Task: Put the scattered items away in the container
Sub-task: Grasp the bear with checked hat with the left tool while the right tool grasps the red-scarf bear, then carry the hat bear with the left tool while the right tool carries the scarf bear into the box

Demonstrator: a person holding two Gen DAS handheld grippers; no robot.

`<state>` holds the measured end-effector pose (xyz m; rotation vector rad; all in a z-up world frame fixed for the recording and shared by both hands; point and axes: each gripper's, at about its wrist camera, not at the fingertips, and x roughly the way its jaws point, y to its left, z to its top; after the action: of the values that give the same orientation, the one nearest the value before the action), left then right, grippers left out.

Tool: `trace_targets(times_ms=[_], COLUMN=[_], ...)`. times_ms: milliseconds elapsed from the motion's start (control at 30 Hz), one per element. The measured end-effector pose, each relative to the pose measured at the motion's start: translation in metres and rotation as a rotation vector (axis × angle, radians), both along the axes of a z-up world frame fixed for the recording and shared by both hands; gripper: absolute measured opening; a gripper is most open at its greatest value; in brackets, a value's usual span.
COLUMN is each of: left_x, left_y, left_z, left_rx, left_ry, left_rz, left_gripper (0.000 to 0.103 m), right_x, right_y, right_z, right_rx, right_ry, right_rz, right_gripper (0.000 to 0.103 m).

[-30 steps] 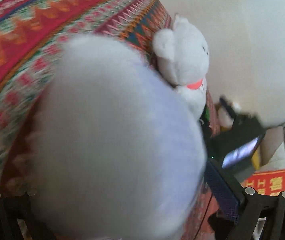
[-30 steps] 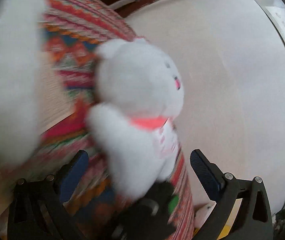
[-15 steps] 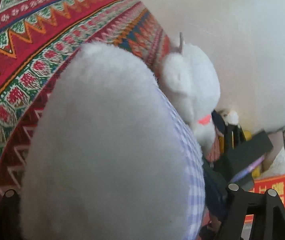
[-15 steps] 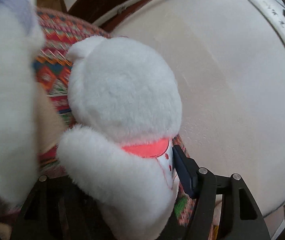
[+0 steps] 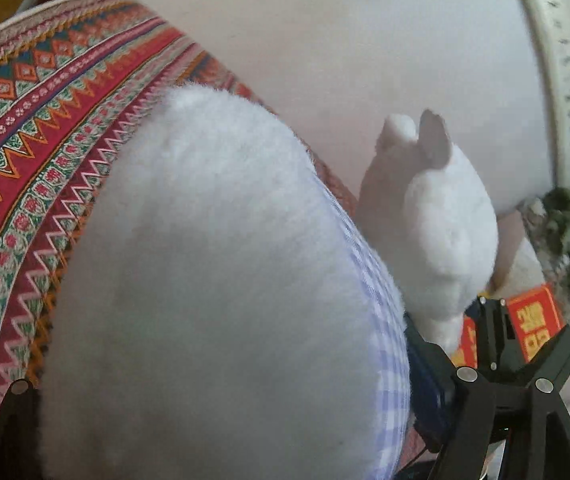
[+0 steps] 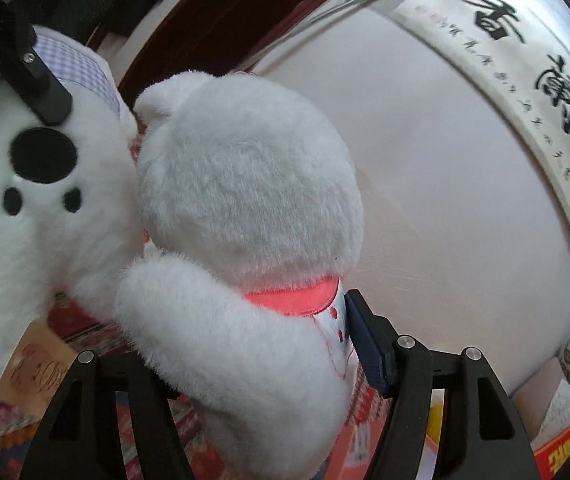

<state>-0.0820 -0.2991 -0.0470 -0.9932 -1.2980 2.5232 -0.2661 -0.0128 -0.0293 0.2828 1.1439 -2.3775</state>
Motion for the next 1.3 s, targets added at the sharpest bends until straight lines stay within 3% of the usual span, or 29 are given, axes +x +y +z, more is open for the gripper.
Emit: trace_targets(times_ms=[233,367,500,700,867,1033,1133,1300], left_x=[0.030,0.036,0.029,0.006,-0.027,-0.077,-0.123,-0.216], left_y=[0.048,0.100,0.161,0.264,0.346,0.395,0.410,0.429], left_z=[0.032,0.042,0.047,0.055,0.076,0.104,0.117,0.113], left_rx=[-0.032,-0.041,-0.031,-0.046,-0.085,-0.151,-0.193,-0.278], left_ry=[0.048,0.057,0.058,0.060,0.089,0.136,0.149,0.109], left_rz=[-0.084,-0.200,-0.349,-0.574,-0.729,-0.783,-0.778,-0.751], left_gripper=[0.085,0.085,0.085,0.085,0.085,0.085,0.085,0.085], right_x=[0.056,0.091,0.185,0.270,0.313,0.295,0.243,0.135], right_y=[0.074,0.121,0.149,0.285,0.398,0.489,0.522,0.549], right_z=[0.036,0.057,0.111,0.160,0.166,0.161,0.174,0.170], right_rx=[-0.023,-0.029,-0.025,-0.033,-0.062,-0.166,-0.242,-0.267], right_ry=[0.043,0.065,0.089,0.101,0.096,0.025,-0.039,-0.108], right_rz=[-0.033,-0.092,-0.181,-0.381,-0.554,-0.663,-0.693,-0.696], right_gripper=[0.069,0.069,0.069,0.069,0.070,0.070,0.070,0.070])
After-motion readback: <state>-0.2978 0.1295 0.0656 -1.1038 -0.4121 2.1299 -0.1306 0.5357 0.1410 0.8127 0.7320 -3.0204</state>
